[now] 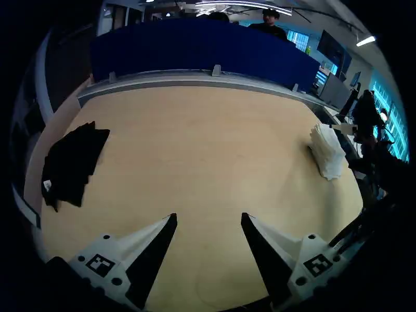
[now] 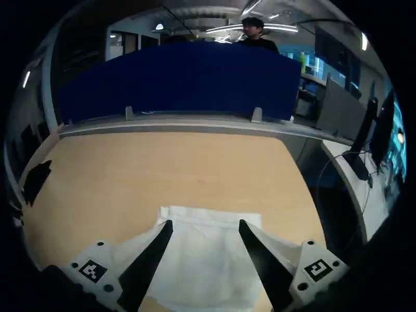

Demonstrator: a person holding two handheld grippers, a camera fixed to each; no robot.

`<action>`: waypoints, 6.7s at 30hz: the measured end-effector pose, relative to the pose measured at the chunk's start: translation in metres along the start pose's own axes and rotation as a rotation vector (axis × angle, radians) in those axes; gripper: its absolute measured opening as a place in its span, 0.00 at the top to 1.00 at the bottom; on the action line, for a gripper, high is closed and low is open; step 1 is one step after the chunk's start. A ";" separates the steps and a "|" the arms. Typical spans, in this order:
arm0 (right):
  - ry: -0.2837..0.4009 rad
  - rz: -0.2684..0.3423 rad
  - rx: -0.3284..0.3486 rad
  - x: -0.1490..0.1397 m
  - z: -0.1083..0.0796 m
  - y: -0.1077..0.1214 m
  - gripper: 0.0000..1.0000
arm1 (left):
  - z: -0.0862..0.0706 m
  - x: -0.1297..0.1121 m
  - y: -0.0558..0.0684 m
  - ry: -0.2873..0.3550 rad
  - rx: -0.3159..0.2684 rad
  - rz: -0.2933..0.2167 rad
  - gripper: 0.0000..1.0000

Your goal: Fold towel

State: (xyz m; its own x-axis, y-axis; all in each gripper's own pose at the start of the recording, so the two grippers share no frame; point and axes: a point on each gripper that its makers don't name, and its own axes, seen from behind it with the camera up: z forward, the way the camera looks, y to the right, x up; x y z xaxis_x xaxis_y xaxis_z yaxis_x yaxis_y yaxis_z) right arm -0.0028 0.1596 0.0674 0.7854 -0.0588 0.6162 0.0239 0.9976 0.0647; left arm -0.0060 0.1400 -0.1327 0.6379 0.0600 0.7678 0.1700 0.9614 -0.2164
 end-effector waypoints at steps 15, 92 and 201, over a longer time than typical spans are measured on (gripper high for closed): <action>0.099 0.030 -0.050 0.003 -0.064 -0.015 0.01 | 0.001 0.009 -0.001 0.034 -0.026 0.010 0.09; 0.453 0.013 0.049 0.112 -0.166 -0.255 0.01 | -0.049 0.154 -0.100 0.862 0.236 0.026 0.09; 0.625 0.054 -0.021 -0.007 -0.054 -0.155 0.01 | 0.057 0.077 -0.151 0.869 0.279 0.024 0.05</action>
State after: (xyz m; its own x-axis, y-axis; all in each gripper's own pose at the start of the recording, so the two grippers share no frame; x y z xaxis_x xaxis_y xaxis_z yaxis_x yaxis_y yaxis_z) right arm 0.0213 0.0078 0.0101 0.9989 0.0181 0.0428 -0.0192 0.9994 0.0273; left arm -0.0252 0.0150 -0.0067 0.9993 -0.0334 0.0162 0.0332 0.9993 0.0142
